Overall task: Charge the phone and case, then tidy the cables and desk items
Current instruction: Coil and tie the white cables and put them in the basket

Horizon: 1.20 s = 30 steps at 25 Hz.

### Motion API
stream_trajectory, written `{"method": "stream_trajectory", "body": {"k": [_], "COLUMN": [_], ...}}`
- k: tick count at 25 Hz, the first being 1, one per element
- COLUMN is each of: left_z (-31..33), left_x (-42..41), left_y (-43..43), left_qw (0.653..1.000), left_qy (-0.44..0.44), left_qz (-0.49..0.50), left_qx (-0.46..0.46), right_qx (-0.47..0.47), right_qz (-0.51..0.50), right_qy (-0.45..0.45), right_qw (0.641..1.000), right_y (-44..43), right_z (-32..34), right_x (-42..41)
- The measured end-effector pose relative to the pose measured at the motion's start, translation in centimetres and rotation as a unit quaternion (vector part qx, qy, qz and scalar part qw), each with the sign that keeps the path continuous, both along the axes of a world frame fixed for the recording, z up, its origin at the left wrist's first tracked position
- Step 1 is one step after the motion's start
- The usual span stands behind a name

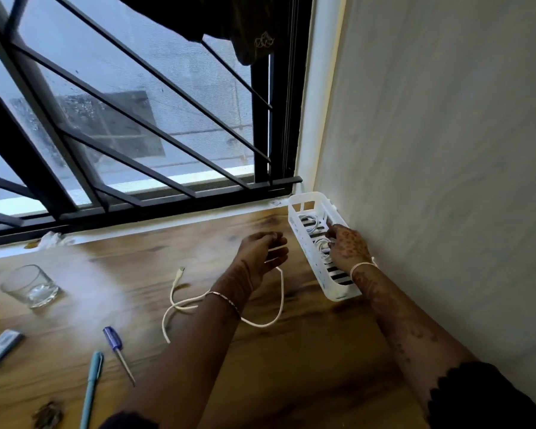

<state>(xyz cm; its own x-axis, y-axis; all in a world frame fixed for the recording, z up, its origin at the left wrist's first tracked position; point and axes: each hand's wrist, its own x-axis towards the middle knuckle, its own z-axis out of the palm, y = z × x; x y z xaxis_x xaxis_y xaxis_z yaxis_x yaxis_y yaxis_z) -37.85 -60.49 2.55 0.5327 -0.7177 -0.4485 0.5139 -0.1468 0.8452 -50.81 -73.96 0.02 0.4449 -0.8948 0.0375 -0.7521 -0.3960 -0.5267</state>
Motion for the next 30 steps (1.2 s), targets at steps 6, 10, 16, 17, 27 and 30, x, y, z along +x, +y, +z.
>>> {"method": "stream_trajectory", "body": {"k": [6,10,16,17,27,30], "left_z": [0.9,1.6,1.4,1.1,-3.7,-4.3], "left_x": [1.0,1.7,4.0,4.6,7.4,7.3], "left_y": [2.1,4.2,8.8,9.8,17.5,17.9], "left_qw": [0.999,0.998,0.994,0.990,0.847,0.826], "left_qy": [-0.036,-0.061,-0.097,-0.119,-0.441,-0.489], "left_qz": [-0.016,-0.015,0.052,0.069,-0.021,-0.053], "left_qx": [0.013,0.010,0.015,0.028,0.295,0.276], "right_qx": [0.004,-0.071,-0.027,-0.063,-0.103,-0.125], "right_qz": [-0.012,-0.031,0.138,0.163,0.381,0.396], "right_qy": [0.008,-0.046,0.019,-0.006,0.093,0.105], "right_qw": [1.000,0.996,0.990,0.985,0.914,0.904], "right_y": [0.2,2.0,7.1,8.5,18.2,18.1], "right_z": [-0.4,1.0,1.0,1.7,-0.8,-1.4], "right_x": [0.0,0.9,3.4,4.6,10.2,10.4]}}
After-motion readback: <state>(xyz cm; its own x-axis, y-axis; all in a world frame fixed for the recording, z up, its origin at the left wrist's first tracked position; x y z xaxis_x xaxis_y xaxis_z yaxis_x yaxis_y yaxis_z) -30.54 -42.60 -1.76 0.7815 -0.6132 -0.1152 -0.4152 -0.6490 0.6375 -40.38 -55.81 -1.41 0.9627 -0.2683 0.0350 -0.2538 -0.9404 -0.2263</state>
